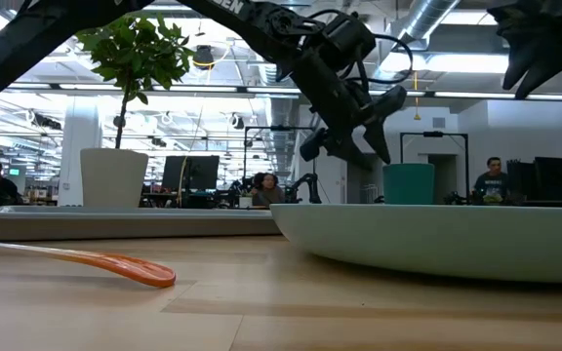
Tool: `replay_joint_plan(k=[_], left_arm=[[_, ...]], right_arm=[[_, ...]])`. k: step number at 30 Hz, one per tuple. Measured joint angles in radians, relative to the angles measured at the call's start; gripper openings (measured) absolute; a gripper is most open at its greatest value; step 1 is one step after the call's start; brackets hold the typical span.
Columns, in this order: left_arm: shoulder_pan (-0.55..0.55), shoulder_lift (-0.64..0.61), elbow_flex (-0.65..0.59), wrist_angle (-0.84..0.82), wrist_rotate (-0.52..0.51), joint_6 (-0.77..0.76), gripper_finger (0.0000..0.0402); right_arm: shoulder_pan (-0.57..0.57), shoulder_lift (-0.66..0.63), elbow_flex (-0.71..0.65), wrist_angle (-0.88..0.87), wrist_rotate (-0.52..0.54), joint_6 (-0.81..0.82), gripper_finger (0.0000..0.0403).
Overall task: Pick and place plate/cup/fork/spoon on tray
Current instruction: Put the green cup on the gray serving tray
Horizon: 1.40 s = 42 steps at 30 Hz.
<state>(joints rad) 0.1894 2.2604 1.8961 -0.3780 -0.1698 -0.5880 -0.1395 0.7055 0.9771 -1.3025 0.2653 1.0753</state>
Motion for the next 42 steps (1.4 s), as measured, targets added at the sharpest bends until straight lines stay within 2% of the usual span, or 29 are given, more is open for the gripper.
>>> replay_joint_plan(k=[5,14,23,27,35,38,42], left_arm=[[0.0,0.0,0.0,-0.002,-0.001,0.0,0.0137],[0.0,0.0,0.0,-0.006,-0.009,0.001,0.0079],[-0.003,0.0,-0.001,-0.005,-0.008,0.001,0.0074],[0.002,0.0,-0.001,0.017,0.044,-0.007,0.0094],[0.009,0.0,-0.001,0.029,0.033,-0.06,0.0185],[0.012,0.02,0.002,0.031,0.052,-0.067,0.0195],[0.015,0.058,-0.001,0.029,0.13,-0.104,0.0193]], right_arm=[[0.01,0.0,0.0,0.0,0.0,0.001,0.0143],[0.016,0.0,0.0,0.0,0.0,0.001,0.0141],[0.016,0.0,0.0,0.0,0.0,-0.002,0.0137],[0.016,0.0,0.0,0.0,-0.001,-0.002,0.0136],[0.016,0.0,0.0,0.001,-0.001,-0.002,0.0136],[0.016,0.0,0.0,0.001,-0.001,-0.002,0.0134],[0.016,0.0,0.0,0.001,-0.001,-0.002,0.0135]])
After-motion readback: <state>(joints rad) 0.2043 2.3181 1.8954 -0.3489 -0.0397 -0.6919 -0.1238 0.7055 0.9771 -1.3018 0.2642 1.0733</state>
